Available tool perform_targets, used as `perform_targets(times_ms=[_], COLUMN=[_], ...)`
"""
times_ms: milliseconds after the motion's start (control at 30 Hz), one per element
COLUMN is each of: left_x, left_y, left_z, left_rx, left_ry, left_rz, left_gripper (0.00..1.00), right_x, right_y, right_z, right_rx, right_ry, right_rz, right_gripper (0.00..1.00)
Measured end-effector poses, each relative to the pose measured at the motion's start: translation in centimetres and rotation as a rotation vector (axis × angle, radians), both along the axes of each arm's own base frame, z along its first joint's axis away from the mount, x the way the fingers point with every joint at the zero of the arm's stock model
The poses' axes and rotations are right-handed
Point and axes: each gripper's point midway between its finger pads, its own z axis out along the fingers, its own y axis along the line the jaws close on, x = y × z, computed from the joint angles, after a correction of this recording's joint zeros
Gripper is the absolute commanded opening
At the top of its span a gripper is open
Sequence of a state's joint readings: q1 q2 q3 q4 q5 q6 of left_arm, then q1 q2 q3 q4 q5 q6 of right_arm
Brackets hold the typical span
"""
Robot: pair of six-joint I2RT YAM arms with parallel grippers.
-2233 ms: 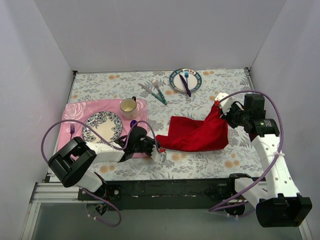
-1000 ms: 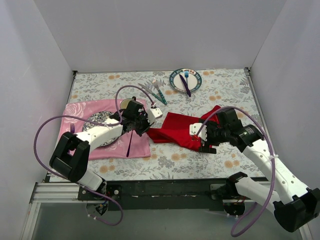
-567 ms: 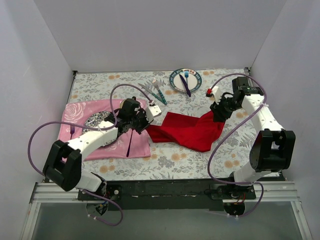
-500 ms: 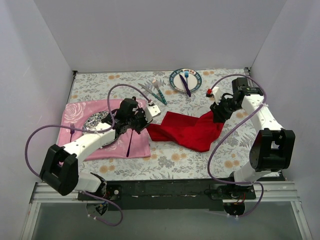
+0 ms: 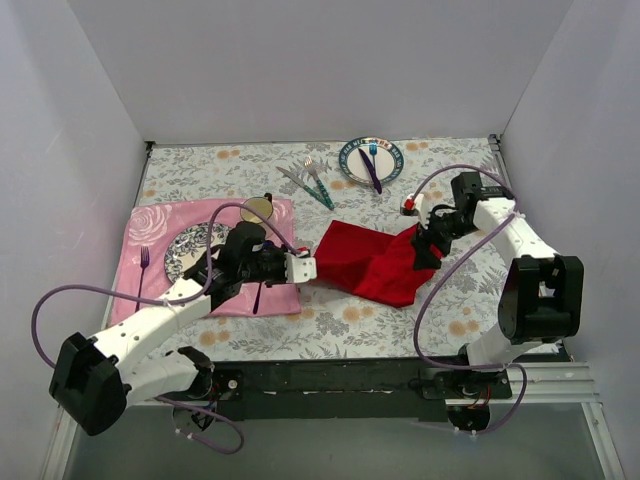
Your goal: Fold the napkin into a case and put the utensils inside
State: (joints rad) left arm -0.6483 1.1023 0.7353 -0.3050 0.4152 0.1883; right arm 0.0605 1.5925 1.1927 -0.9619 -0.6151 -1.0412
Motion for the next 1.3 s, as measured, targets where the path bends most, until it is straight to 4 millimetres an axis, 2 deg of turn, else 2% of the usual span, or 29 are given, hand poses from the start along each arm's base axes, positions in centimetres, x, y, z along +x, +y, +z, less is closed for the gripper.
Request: perform_targets(times_ms=[167, 300, 467, 667, 833, 1000, 1100, 1167, 1300], left_x=[-0.9, -1.9, -2.2, -2.0, -1.9, -2.0, -1.9, -1.9, -1.7], left_y=[-0.1, -0.6, -1.0, -1.1, -1.1, -1.0, -0.9, -0.9, -0.7], left_z=[2.2, 3.8, 4.4, 4.6, 4.6, 5.1, 5.2, 5.2, 5.2], left_rx=[-0.048, -0.074, -0.075, -0.07, -0.069, -0.078, -0.078, -0.08, -0.08], left_ry=[-0.142, -0.251, -0.318, -0.35, -0.359, -0.376, -0.379, -0.376, -0.367], left_rz=[-0.08, -0.156, -0.209, -0.22, -0.219, -0.216, -0.21, -0.203, -0.182], left_gripper=[0.0, 0.0, 0.0, 0.0, 0.0, 0.0, 0.0, 0.0, 0.0], right_x=[-0.7, -1.1, -1.8, -2.6, -2.9, -4.0, -5.3, -5.8, -5.0], right_y=[3.1, 6.1, 9.0, 11.5, 11.5, 10.8, 9.6, 8.7, 6.4], right_z=[1.0, 0.7, 0.1, -1.9, -3.1, -4.4, -5.5, -5.6, -4.7], right_rx=[0.039, 0.054, 0.066, 0.074, 0.072, 0.055, 0.031, 0.023, 0.017], right_ry=[-0.12, -0.2, -0.23, -0.159, -0.121, -0.087, -0.041, -0.014, 0.007], right_rz=[0.172, 0.301, 0.42, 0.504, 0.509, 0.522, 0.521, 0.508, 0.436], right_gripper=[0.83, 0.83, 0.81, 0.78, 0.71, 0.57, 0.46, 0.4, 0.39])
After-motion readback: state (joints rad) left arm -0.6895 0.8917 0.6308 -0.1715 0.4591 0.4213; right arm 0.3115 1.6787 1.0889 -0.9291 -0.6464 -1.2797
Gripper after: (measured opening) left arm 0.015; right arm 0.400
